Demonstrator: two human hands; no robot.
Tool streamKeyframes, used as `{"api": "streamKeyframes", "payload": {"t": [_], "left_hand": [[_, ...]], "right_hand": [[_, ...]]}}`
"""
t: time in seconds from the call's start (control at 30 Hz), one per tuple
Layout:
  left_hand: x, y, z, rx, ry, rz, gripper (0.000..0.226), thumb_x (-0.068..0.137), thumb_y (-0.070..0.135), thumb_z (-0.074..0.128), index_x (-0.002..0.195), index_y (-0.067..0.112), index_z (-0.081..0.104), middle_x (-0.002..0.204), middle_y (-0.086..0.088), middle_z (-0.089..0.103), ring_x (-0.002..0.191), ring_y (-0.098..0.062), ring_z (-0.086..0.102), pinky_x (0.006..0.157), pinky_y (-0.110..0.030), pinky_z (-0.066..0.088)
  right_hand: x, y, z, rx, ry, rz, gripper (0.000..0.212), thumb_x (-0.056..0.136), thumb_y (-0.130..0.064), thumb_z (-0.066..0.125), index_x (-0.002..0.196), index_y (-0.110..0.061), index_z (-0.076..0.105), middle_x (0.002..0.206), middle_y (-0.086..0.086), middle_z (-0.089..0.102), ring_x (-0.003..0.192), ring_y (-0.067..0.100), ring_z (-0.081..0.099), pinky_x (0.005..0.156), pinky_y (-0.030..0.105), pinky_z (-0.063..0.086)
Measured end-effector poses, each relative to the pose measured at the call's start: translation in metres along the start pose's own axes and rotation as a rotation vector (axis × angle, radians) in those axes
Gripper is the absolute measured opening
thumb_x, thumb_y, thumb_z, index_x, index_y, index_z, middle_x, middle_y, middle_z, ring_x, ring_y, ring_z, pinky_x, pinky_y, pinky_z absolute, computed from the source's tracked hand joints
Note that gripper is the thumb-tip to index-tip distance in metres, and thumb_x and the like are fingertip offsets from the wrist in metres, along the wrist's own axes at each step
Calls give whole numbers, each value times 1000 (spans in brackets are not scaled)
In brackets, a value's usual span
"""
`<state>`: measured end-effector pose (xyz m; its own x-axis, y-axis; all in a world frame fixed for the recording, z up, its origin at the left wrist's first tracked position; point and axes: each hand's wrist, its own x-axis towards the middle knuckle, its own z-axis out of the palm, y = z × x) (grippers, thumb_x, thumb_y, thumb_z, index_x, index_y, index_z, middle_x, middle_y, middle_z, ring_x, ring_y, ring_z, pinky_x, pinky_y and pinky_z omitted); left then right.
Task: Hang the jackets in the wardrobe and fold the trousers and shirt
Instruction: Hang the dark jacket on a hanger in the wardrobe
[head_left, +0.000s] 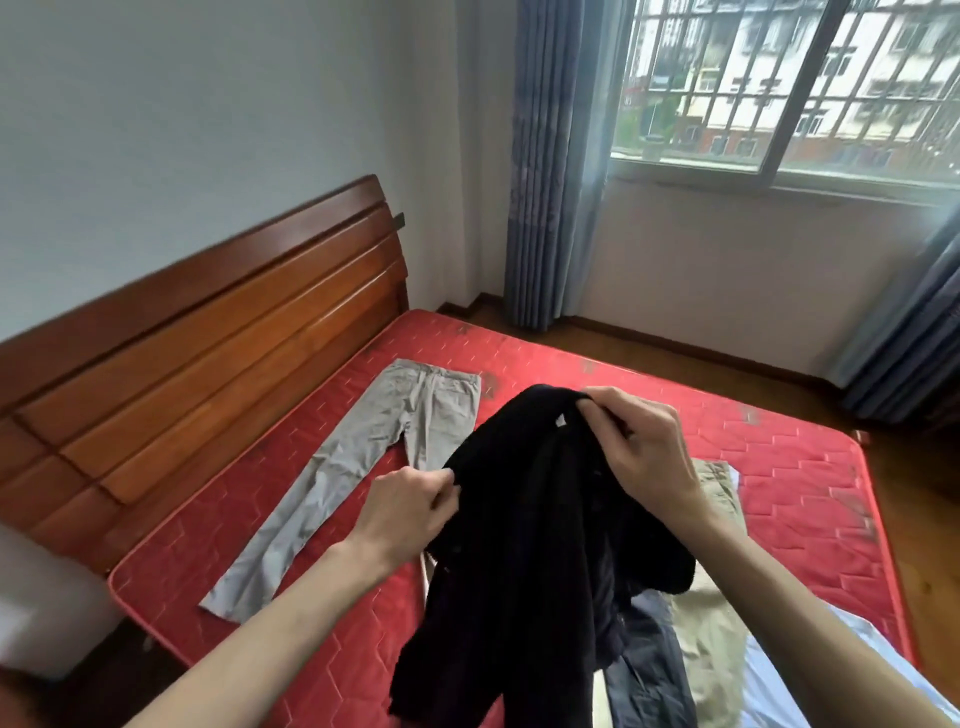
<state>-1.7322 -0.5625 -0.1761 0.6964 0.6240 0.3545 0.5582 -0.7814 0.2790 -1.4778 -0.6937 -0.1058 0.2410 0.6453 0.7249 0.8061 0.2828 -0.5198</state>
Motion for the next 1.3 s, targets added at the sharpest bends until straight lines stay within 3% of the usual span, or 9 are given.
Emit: {"api": "streamKeyframes", "payload": {"t": [0.17,0.27,0.33,0.53,0.7,0.93,1.03,1.17,1.3], "left_hand": [[6,25,-2,-226,239,-81,18,101,36,57,89,31,46,76,16,53,65,-7,55,58,-17,36],[24,46,-11,-352,428,63,28,103,34,57,124,16,51,114,6,55,101,-10,59,83,-18,48],[31,55,-16,-322,496,172,32,106,32,56,130,12,55,122,0,56,111,-17,59,94,-23,49],[24,69,-5,-387,303,72,30,103,19,59,133,16,64,118,1,69,107,-20,65,88,-40,57],[23,65,-11,-592,148,-83,32,104,45,31,121,31,54,94,6,68,84,-13,65,75,-17,45],[16,43,-47,-308,425,70,25,106,29,46,109,15,66,81,10,67,66,-6,59,59,-20,44],[12,50,-66,-275,480,188,24,106,28,52,109,13,71,88,9,73,72,-7,68,60,-26,54],[-7,59,-86,-244,550,130,22,106,29,53,112,16,69,94,8,75,75,-5,68,61,-27,55],[-29,56,-113,-210,597,10,24,105,26,55,112,12,72,99,5,76,84,-7,70,76,-18,53]], "right_hand": [[22,-23,-11,-81,-135,-182,14,103,-16,66,103,-6,76,86,-4,75,73,14,72,64,37,57],[27,-33,-13,-210,-200,-257,14,103,-20,66,104,-10,76,86,-4,76,71,17,73,59,40,57],[28,-37,-15,-255,-229,-272,13,103,-21,66,104,-13,77,87,-4,77,71,17,73,57,40,57],[30,-43,-17,-299,-226,-262,14,102,-25,67,102,-17,78,86,-6,78,69,15,72,58,37,56],[31,-41,-19,-380,-246,-299,14,100,-31,67,96,-22,77,75,-8,74,62,14,66,55,29,47],[7,-12,-24,-459,-277,-305,24,93,-42,78,90,-20,72,69,-14,64,51,5,47,47,19,35],[-18,3,-10,-279,-259,-162,24,96,-38,76,92,-15,71,78,-14,64,62,1,50,53,26,47],[-44,2,29,-132,-210,-25,10,98,-31,70,105,-25,65,95,-16,62,74,5,61,64,20,45],[-45,-12,72,-76,-243,-96,12,106,-29,54,106,-18,58,96,-17,46,80,5,48,68,21,35]]}}
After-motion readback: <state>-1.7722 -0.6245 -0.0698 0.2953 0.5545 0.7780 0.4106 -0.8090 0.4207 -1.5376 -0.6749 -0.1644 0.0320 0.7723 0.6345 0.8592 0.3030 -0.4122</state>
